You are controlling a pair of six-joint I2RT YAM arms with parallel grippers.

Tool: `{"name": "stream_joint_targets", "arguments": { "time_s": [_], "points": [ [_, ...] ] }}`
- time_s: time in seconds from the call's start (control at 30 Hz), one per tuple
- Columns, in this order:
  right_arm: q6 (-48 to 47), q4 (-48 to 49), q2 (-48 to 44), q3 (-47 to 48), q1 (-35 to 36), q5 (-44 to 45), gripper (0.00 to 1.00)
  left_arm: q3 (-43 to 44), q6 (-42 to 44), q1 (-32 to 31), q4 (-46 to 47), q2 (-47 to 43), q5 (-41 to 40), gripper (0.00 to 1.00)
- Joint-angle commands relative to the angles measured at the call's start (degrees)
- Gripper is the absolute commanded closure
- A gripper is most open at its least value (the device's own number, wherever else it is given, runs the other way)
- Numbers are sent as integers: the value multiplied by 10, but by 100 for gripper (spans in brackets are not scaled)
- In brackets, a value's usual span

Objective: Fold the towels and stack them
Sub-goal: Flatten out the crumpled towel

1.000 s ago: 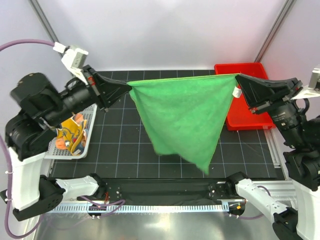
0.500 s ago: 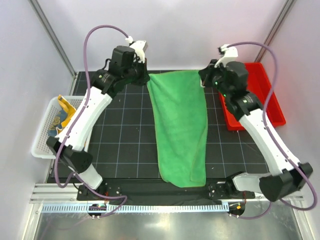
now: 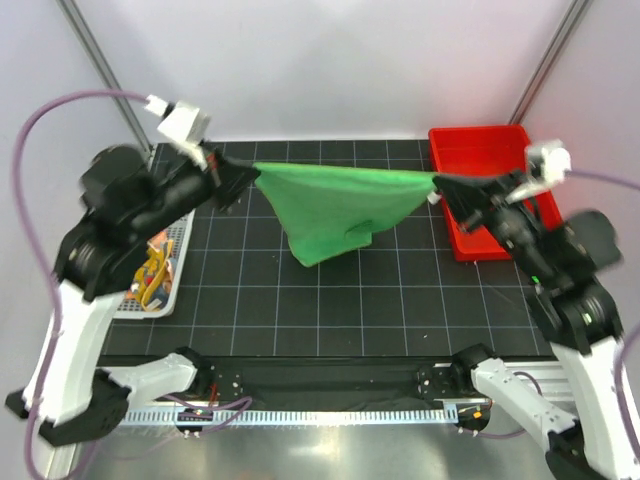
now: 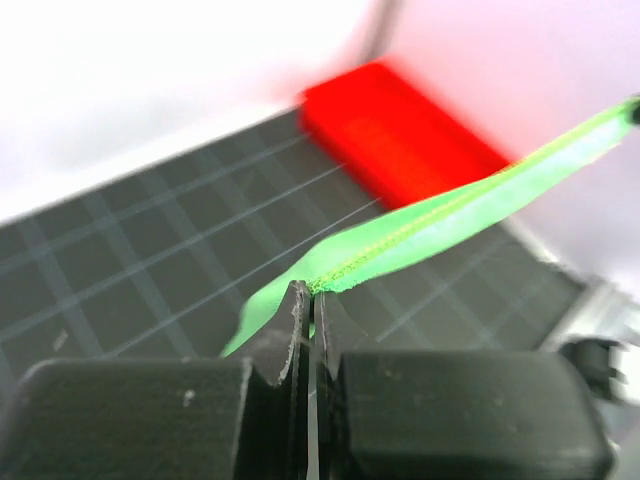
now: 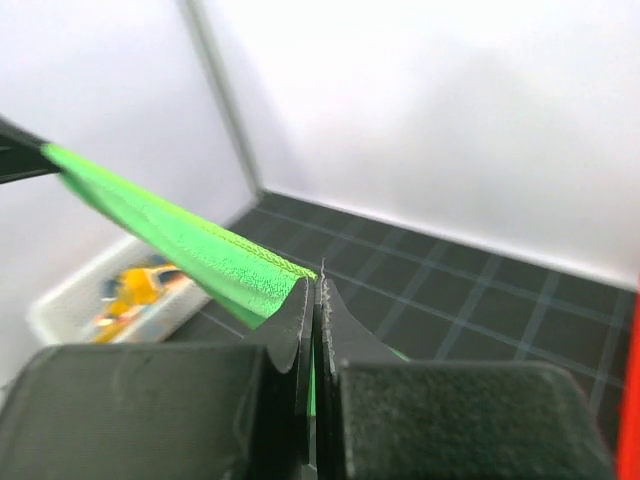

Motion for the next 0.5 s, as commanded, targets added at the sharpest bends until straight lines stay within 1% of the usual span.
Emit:
{"name": "stream_joint_targets", "arguments": {
  "time_s": [0.0,0.03,0.07,0.1,0.13,0.2,0.23,0.27,0.4,0.47],
  "points": [
    [22,10,-59,-28,-1,-84,99,-51,-10,-4,54,-57,100,100],
    [31,23,-86,-40,-1,-100,99,-63,-19,-3,81,-80,146,100],
    [45,58,-97,-42,-1,-130,99,-72,-39,-4,93,-87,168,100],
    [69,75,-104,-41,-1,-142,99,-69,-50,-3,102,-90,185,100],
    [79,86,-107,-22,-1,-152,99,-61,-65,-5,110,-90,215,100],
    [92,87,-99,8,-1,-165,99,-22,-94,-4,112,-85,235,100],
    [97,81,-96,36,-1,-169,99,-10,-101,-5,111,-82,238,100],
    [100,81,-90,54,-1,-162,99,27,-116,-4,111,-73,252,100],
    [94,82,-85,66,-1,-135,99,61,-124,-4,111,-60,247,100],
    [86,74,-77,65,-1,-122,99,66,-119,-5,106,-48,226,100]
  ]
}}
